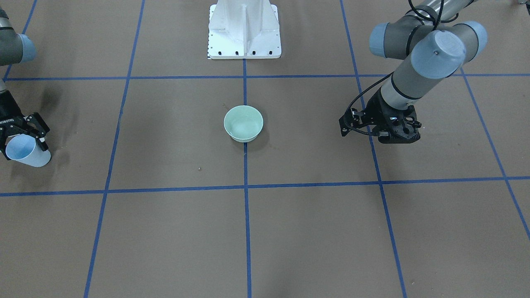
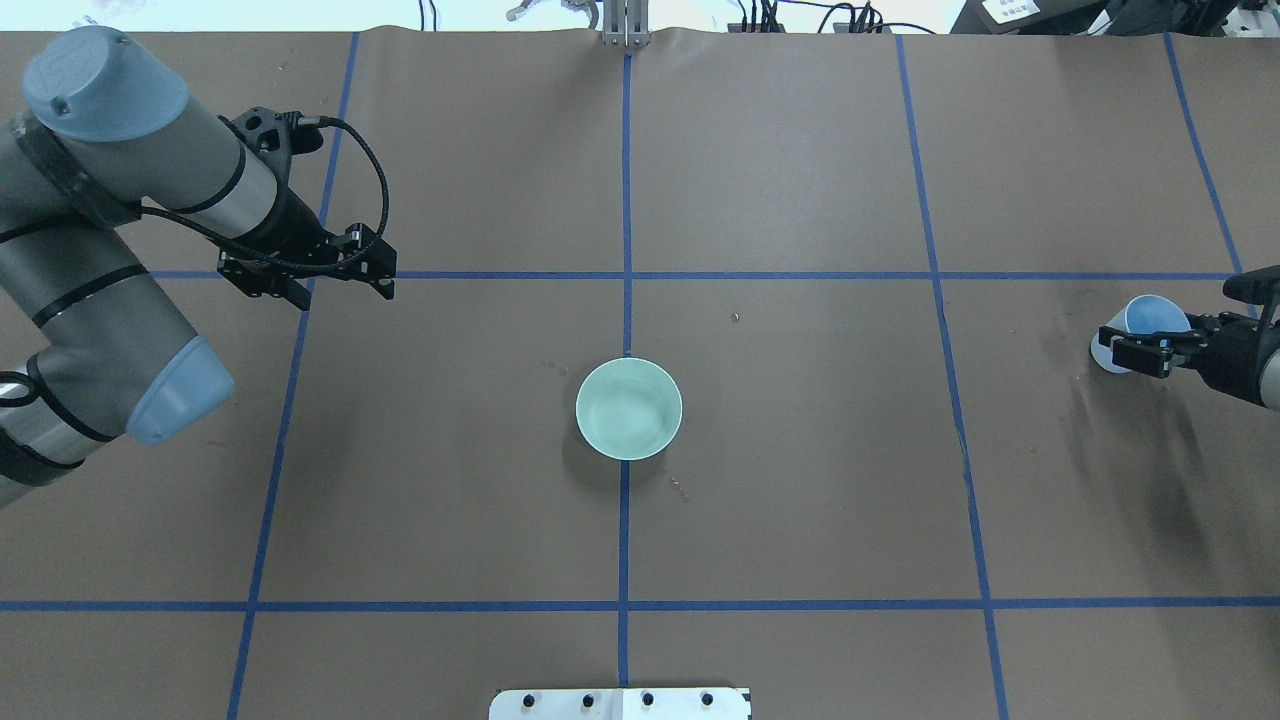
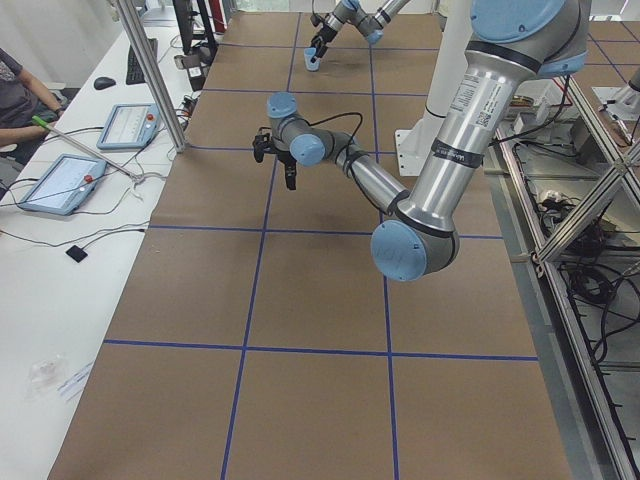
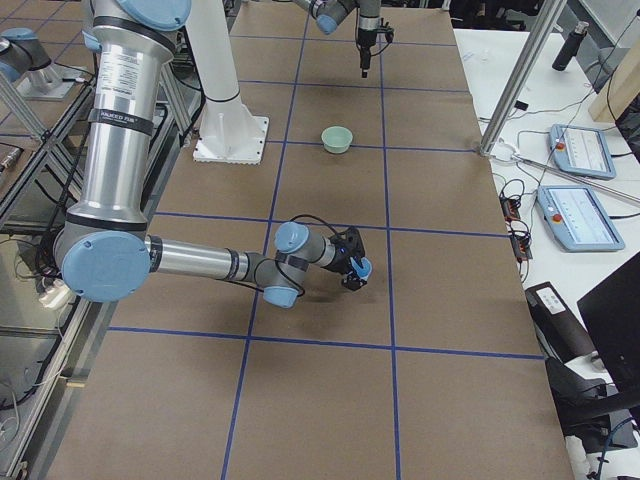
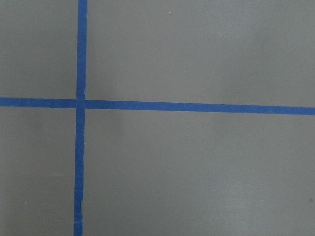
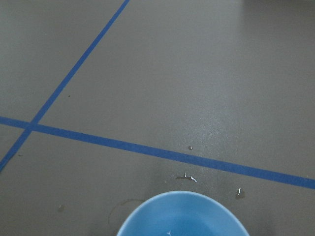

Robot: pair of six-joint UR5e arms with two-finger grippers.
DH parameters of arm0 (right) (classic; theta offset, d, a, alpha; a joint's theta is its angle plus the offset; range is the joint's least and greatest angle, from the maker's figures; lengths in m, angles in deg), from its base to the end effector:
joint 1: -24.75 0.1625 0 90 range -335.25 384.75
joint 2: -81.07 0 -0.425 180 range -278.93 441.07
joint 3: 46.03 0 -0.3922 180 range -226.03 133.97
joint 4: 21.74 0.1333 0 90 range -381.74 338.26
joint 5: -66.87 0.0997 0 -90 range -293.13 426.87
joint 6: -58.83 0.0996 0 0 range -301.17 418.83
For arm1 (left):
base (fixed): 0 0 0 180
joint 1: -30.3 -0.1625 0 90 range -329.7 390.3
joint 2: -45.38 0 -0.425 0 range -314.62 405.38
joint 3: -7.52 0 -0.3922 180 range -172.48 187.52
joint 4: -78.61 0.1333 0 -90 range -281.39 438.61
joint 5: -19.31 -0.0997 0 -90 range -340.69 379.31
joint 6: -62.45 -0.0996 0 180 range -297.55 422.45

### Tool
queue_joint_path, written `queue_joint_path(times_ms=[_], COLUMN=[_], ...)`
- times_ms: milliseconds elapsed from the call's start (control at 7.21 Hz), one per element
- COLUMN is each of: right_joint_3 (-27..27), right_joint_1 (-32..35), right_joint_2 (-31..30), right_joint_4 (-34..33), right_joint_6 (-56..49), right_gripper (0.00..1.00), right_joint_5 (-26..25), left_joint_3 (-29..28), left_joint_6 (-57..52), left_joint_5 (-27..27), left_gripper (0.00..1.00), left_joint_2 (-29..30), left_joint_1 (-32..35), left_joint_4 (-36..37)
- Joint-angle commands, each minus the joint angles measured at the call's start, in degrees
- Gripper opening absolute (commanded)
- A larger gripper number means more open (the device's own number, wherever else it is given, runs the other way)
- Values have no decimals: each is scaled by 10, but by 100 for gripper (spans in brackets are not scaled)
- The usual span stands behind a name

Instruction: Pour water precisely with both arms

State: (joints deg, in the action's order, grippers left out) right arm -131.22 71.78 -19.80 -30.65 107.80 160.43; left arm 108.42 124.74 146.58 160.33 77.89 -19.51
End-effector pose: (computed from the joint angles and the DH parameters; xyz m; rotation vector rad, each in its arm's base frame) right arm -0.1996 -0.4008 0.6366 0.7536 -0.8590 0.0576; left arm 0.3669 -0.5099 0.3060 -0.0373 0.9605 -0.0704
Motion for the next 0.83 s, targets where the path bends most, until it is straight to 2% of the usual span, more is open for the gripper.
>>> queue_joint_path(times_ms=[0,416,555,693], right_joint_3=[-17,-19,-20,-28], right_joint_1=[25,61,86,130], right_joint_2=[-7,-8,-4,0], right_joint_4=[-1,-1,-2,-11], right_joint_6=[-6,-28,-30,-38], right_gripper=[99,99,99,99], right_joint_5=[41,63,89,145], left_joint_3=[2,6,7,4], left_joint_6=[63,120,133,156], left_joint_5=[-4,-55,-68,-72], left_gripper=[100,100,100,100], left_joint_2=[29,47,48,68], left_joint_1=[-39,-111,-132,-160], left_joint_4=[0,0,0,0])
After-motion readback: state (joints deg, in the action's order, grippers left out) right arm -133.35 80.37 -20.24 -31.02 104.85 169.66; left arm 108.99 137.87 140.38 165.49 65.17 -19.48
